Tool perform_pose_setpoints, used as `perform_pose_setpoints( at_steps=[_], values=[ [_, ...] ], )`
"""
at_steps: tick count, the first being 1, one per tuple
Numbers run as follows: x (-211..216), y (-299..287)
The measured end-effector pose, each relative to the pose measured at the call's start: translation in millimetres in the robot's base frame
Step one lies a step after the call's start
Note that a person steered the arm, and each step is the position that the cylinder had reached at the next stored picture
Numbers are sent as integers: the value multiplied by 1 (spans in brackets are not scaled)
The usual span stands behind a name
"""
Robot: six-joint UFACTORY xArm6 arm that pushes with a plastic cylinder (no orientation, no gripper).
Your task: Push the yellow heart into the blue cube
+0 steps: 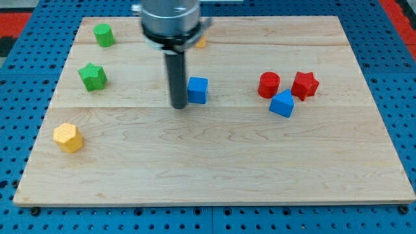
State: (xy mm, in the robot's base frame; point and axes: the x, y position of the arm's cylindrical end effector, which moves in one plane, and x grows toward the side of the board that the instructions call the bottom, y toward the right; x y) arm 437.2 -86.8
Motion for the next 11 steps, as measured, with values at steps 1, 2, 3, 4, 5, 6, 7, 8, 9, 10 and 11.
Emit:
perform_pose_setpoints(
  at_steps=[1,2,3,4,5,6,7,8,9,10,11],
  values=[
    [-16,-5],
    [-32,65],
    [-30,91],
    [-89,75],
    [-160,173],
    [-219,107],
    [-221,29],
    [-153,78],
    [-140,93],
    [-179,92],
    [-131,114]
  ],
)
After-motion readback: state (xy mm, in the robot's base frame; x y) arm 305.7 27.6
